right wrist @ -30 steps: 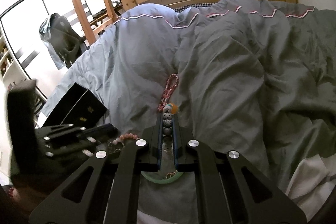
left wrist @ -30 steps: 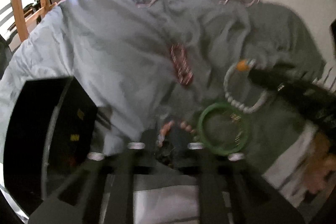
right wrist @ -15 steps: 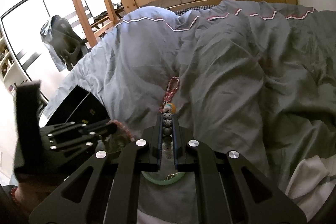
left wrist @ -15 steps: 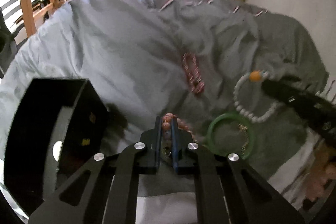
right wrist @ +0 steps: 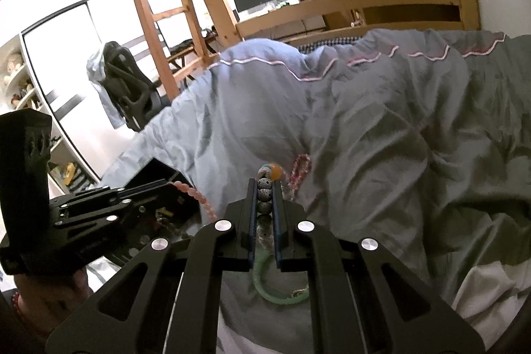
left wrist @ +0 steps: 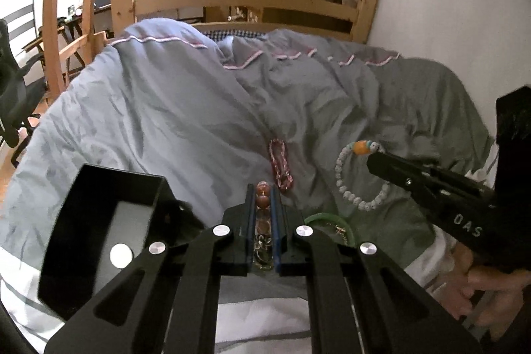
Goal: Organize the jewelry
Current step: 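Put pink bracelet in black box with left tool while right drops white bracelet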
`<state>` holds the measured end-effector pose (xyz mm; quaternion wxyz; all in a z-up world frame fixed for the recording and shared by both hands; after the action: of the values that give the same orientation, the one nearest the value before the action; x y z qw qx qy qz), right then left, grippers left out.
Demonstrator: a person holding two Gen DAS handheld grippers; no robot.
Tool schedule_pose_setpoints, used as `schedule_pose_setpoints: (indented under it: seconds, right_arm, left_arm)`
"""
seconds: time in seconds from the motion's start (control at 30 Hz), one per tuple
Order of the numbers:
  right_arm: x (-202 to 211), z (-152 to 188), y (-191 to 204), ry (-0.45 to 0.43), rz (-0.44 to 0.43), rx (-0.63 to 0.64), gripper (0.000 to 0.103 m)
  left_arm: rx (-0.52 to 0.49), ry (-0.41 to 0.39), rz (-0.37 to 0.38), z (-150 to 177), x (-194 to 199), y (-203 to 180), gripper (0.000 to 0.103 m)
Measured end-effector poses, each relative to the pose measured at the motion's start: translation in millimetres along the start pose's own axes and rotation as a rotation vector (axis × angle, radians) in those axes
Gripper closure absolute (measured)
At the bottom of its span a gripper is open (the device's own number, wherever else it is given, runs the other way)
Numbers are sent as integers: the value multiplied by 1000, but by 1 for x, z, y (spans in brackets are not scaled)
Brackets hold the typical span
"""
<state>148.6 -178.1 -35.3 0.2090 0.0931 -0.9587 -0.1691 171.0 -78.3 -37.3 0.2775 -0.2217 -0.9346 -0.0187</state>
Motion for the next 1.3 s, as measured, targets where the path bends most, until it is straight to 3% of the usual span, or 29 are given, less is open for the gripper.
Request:
schedule_pose_setpoints:
  seconds: [0.4,0.63,0.97,1.3]
  right_arm:
    - [18,-14,43,-27,-77,37,94]
    - [20,-17,70,-28,-127,55,94]
    - [6,-17,120,-18,-227,83,94]
    - [-25,-3,179,6,-342,108,94]
  left_arm:
    - [48,-28,-10,-8,58,30,95]
    - [67,-61,-56,-14,87,59,95]
    - [84,-88,-122,-21,111,99,95]
    - [135,-60,-185,-7,112,147,95]
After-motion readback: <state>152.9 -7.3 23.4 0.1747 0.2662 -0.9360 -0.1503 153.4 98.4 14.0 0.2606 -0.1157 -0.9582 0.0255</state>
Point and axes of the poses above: each gripper's, at about its wrist camera, not at the fingertips, and x roughly against the way its jaws point, y to its left, z to its underside, the point moved 9 cm from there along -x, roughly the way its jaws point, and after that the axes turned 12 degrees about -y, right-handed, at the moved point
